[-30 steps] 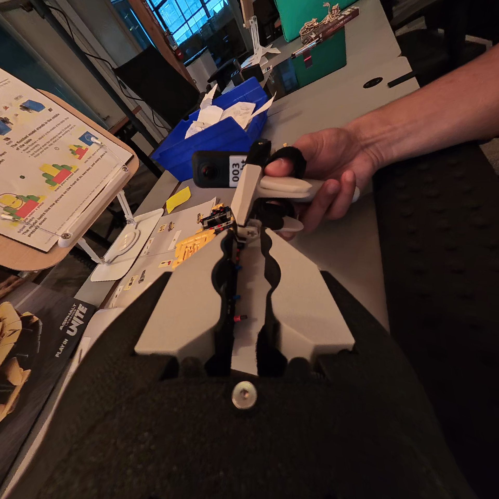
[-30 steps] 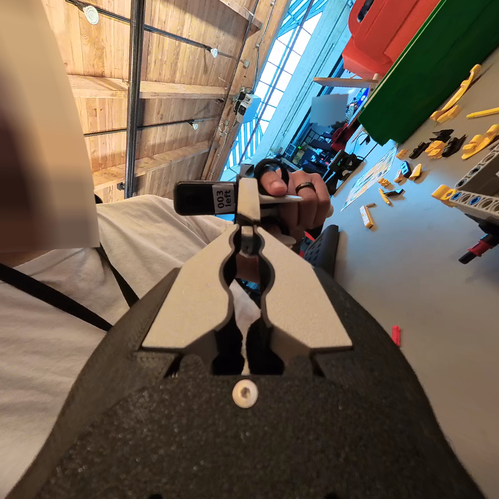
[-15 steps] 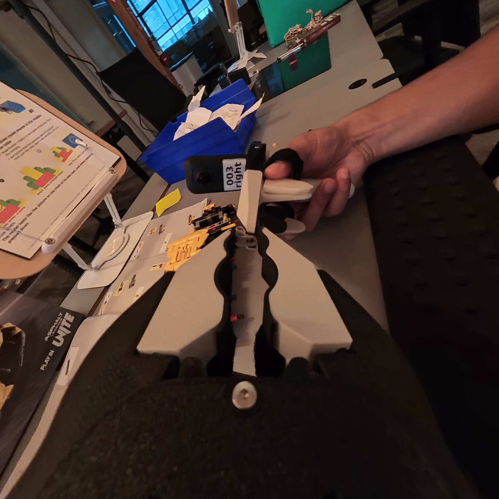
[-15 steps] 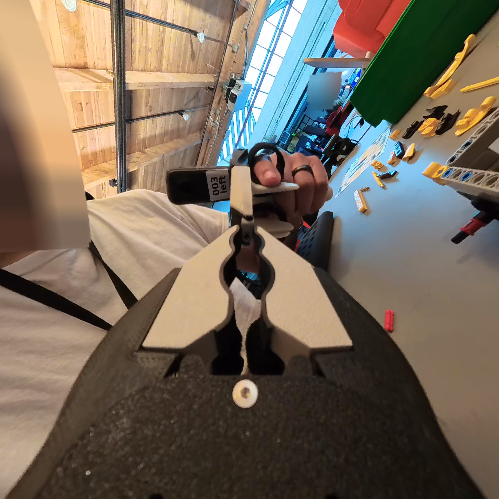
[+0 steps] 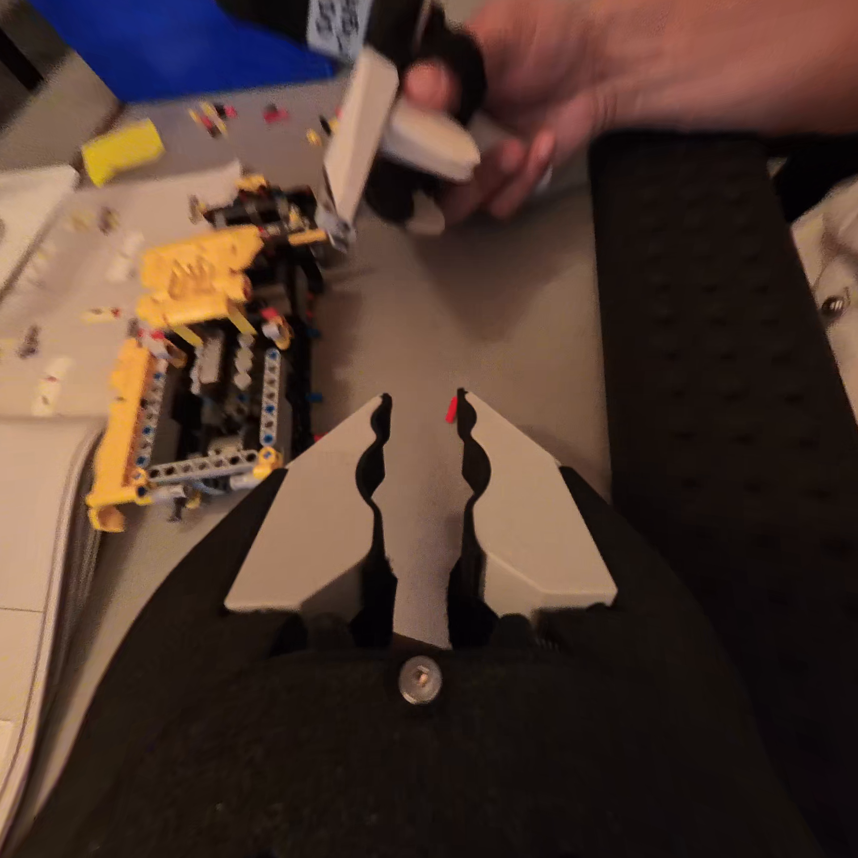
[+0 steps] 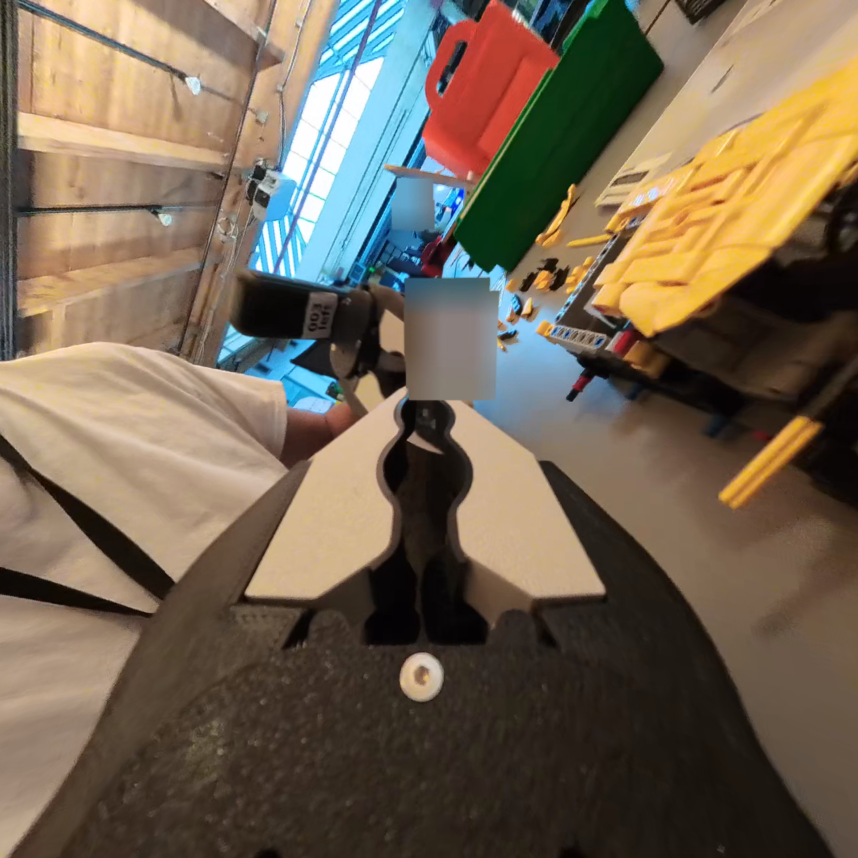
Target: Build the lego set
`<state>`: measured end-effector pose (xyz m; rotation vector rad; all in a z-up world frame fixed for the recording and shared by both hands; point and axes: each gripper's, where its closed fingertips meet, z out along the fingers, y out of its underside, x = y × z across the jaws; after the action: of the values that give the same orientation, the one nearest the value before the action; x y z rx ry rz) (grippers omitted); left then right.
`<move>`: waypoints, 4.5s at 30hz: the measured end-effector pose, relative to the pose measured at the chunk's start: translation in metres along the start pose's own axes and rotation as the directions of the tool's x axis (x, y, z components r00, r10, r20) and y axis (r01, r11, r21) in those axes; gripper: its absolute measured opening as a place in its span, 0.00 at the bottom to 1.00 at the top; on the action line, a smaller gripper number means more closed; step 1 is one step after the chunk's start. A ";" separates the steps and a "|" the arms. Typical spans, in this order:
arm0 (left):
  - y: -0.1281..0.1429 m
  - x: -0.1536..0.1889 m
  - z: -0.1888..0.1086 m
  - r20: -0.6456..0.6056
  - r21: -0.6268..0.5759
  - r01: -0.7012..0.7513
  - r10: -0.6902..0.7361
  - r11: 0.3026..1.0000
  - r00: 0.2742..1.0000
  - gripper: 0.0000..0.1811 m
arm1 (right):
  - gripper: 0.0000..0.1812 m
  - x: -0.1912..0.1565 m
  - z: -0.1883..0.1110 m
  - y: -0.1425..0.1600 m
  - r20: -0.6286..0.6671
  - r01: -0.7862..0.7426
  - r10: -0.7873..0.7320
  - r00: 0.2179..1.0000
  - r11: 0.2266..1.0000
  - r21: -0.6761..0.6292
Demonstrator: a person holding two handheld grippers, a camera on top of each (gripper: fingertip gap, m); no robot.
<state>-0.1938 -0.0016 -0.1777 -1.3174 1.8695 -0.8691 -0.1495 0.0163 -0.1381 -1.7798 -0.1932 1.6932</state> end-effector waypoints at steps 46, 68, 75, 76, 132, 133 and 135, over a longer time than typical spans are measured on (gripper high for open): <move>-0.028 0.020 0.007 -0.132 0.301 0.411 -0.389 0.861 0.912 0.01 | 0.03 -0.008 0.014 0.049 0.172 0.429 -0.393 0.903 0.816 -0.388; -0.029 0.025 0.008 -0.150 0.291 0.399 -0.371 0.869 0.917 0.01 | 0.03 -0.009 0.015 0.058 0.208 0.427 -0.373 0.904 0.799 -0.424; -0.030 0.026 0.007 -0.147 0.298 0.385 -0.357 0.873 0.923 0.01 | 0.03 -0.007 0.014 0.060 0.210 0.426 -0.370 0.905 0.794 -0.433; -0.030 0.026 0.007 -0.146 0.298 0.386 -0.357 0.873 0.922 0.01 | 0.03 -0.007 0.014 0.060 0.210 0.423 -0.367 0.906 0.795 -0.434; -0.198 -0.193 -0.183 0.399 0.462 -0.141 -0.063 0.875 0.915 0.00 | 0.04 -0.107 -0.026 -0.182 0.047 0.816 -0.822 0.568 0.554 -0.167; -0.201 -0.186 -0.181 0.375 0.471 -0.137 -0.057 0.872 0.925 0.00 | 0.04 -0.109 -0.028 -0.182 0.036 0.820 -0.828 0.559 0.546 -0.170; -0.202 -0.164 -0.173 0.273 0.480 -0.103 -0.037 0.871 0.961 0.02 | 0.04 -0.110 -0.034 -0.184 0.010 0.828 -0.841 0.540 0.530 -0.184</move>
<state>-0.1940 0.1245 0.1079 -1.0190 1.3319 -1.0048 -0.0739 0.0870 0.0519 -1.4546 -1.0217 0.8868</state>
